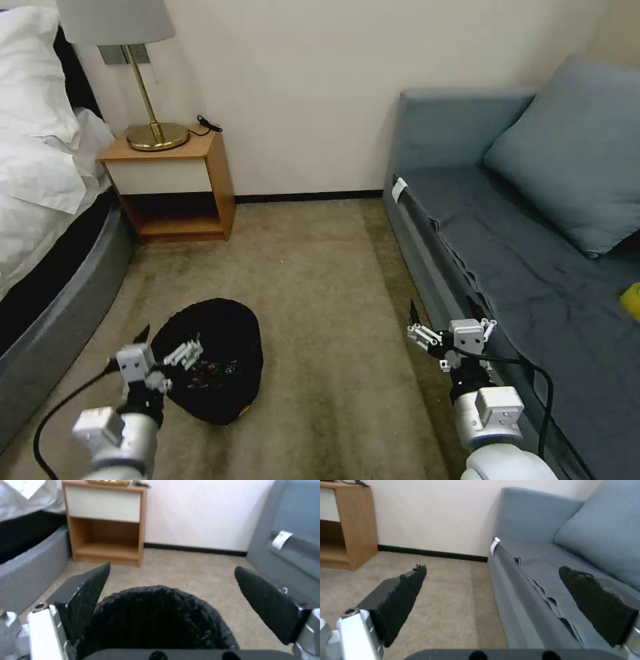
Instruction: Pick up the trash bin, then pick up the garbage on the floor and place it into the trash bin.
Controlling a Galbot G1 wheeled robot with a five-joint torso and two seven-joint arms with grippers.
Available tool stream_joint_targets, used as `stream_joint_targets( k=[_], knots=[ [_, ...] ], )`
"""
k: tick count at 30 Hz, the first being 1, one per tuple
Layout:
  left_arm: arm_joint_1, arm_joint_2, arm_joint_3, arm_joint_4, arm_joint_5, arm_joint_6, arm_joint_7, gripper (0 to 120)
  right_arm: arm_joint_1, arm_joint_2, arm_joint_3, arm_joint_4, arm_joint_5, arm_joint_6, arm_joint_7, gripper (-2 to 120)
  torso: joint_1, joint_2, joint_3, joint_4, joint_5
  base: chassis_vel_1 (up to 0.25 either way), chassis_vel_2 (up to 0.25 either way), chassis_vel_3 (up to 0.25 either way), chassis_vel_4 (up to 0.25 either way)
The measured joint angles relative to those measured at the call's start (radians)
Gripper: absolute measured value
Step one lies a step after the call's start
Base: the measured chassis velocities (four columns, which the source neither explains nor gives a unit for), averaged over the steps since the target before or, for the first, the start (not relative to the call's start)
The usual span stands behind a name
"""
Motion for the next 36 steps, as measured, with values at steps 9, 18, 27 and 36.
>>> stream_joint_targets(
  k=[9, 18, 27, 36],
  knots=[
    [0.059, 0.01, 0.014, -0.03, -0.033, -0.084, -0.006, 100, -0.029, 0.034, 0.003, -0.001, -0.039, 0.01, -0.01, 100, 0.0, 0.0, 0.0, -0.0001, 0.0001, 0.0, 0.0, 0.0, 0.0],
    [0.054, 0.021, 0.032, -0.058, -0.05, -0.061, -0.032, 100, -0.046, 0.056, 0.006, -0.009, -0.079, 0.029, -0.028, 100, 0.0, 0.0, 0.0, -0.0001, 0.0, 0.0, 0.0, 0.0, 0.0],
    [0.055, 0.029, 0.033, -0.053, -0.055, -0.063, -0.027, 100, -0.04, 0.057, 0.014, -0.014, -0.081, 0.028, -0.037, 100, 0.0, 0.0, 0.0, -0.0001, 0.0, 0.0, 0.0, 0.0, 0.0],
    [0.054, 0.029, 0.032, -0.039, -0.049, -0.064, -0.022, 100, -0.037, 0.049, 0.028, -0.019, -0.065, 0.025, -0.052, 100, 0.0, 0.0, 0.0, -0.0001, 0.0001, 0.0, 0.0, 0.0, 0.0]
  ],
)
